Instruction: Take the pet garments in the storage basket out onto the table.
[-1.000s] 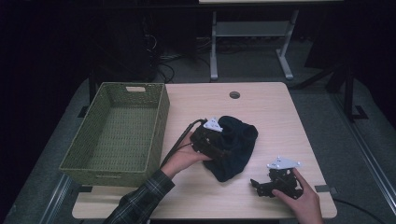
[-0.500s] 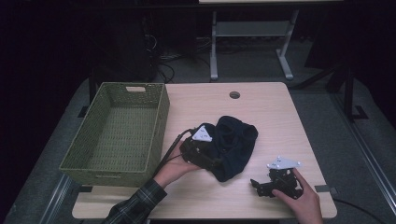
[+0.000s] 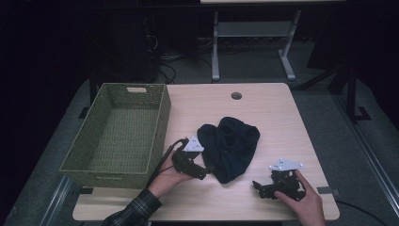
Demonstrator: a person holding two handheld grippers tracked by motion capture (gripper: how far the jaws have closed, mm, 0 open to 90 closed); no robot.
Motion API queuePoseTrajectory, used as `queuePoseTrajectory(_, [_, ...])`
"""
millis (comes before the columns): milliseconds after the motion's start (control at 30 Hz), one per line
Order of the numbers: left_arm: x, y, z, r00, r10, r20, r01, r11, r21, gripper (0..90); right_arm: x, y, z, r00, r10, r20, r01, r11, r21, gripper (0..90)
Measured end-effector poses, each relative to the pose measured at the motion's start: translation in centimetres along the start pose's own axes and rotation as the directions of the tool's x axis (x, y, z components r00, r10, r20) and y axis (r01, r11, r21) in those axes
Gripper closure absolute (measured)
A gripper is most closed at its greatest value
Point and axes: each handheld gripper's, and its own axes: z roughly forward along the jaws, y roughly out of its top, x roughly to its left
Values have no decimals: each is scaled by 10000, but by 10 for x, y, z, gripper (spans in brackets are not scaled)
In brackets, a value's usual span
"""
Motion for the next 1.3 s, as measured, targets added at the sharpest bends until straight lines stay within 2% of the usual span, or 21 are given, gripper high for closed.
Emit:
queuePoseTrajectory(100, [-1,-6,0,9999,40,-103,-37,9997,221,147,0,0,0,10000,-2,0,2,10000,1,0])
queuePoseTrajectory(233, [-2,-14,0,9999,-128,-109,133,9989,450,145,0,0,0,10000,2,2,-2,10000,-2,0])
queuePoseTrajectory(400, [-5,-23,2,9995,7,-305,21,9958,920,138,0,0,0,10000,3,2,-3,10000,-1,0])
queuePoseTrajectory(467, [-5,-26,2,9994,-121,-314,148,9959,888,134,0,0,0,10000,4,2,-4,10000,-2,0])
queuePoseTrajectory(633, [-8,-31,7,9984,38,-557,33,9919,1268,129,0,0,0,10000,3,4,-3,10000,-2,0])
queuePoseTrajectory(767, [-8,-33,9,9976,56,-685,36,9909,1344,129,0,0,0,10000,1,4,-1,10000,-3,0])
queuePoseTrajectory(900, [-7,-35,10,9981,-61,-608,129,9937,1118,127,0,0,0,10000,2,3,-2,10000,-1,0])
queuePoseTrajectory(1167, [-7,-47,10,9976,-182,-663,191,9997,131,127,0,0,0,10000,1,4,-1,10000,-2,0])
queuePoseTrajectory(1300, [-8,-48,10,9975,-183,-686,188,9998,72,128,0,0,0,10000,3,5,-3,10000,-1,0])
